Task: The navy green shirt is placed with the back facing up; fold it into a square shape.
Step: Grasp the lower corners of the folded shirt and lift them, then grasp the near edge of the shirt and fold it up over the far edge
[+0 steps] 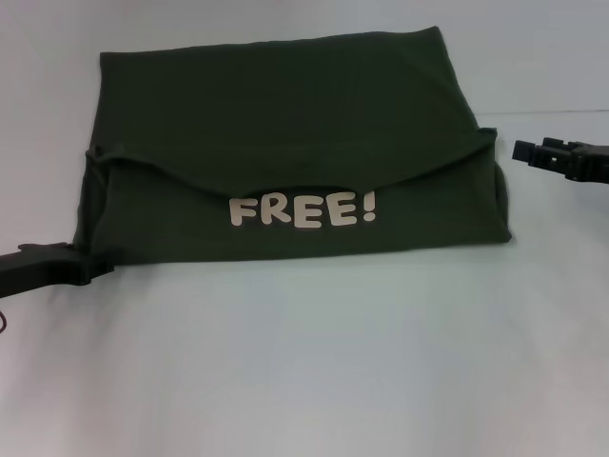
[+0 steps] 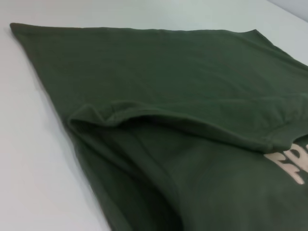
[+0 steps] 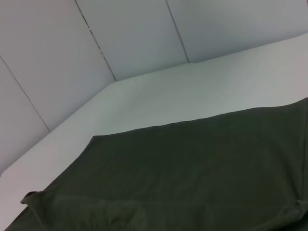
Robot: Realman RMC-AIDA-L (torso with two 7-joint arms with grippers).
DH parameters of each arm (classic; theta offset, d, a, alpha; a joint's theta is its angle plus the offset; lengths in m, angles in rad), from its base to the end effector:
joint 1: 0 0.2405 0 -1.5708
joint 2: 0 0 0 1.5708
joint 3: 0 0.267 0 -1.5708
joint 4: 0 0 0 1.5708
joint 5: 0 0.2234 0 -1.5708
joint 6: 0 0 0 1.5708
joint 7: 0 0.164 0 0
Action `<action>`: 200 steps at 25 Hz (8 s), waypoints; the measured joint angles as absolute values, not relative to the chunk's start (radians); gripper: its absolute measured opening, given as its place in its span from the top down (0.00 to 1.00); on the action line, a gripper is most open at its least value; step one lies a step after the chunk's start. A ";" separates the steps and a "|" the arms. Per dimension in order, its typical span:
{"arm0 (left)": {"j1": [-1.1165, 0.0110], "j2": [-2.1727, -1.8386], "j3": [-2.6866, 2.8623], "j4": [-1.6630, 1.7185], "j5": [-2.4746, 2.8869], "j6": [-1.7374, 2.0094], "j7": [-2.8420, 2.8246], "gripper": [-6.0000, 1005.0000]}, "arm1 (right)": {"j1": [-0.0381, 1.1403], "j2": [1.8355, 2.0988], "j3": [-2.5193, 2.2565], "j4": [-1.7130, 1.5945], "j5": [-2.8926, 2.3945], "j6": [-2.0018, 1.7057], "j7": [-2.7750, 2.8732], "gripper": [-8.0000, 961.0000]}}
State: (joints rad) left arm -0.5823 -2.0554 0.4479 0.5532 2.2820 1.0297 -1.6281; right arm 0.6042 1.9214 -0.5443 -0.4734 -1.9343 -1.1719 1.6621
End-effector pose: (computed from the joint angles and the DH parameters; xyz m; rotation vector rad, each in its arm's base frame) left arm -0.3652 0.3988 -0.0024 -2.1812 -1.1117 -0.3051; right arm 0.3291 0.4263 0.0507 -2.1575 1.1025 0.6696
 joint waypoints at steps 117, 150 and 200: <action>-0.626 -2.035 0.462 0.564 2.358 1.115 -1.796 0.98 | 0.788 1.977 -0.828 -0.493 -2.468 -0.924 2.251 0.59; -0.622 -2.030 0.454 0.598 2.358 1.213 -1.805 0.98 | 0.764 1.960 -0.845 -0.538 -2.466 -0.997 2.244 0.95; -0.682 -1.900 0.219 0.759 2.425 1.654 -2.010 0.98 | 0.573 1.938 -0.368 -0.765 -2.323 -1.583 2.003 0.95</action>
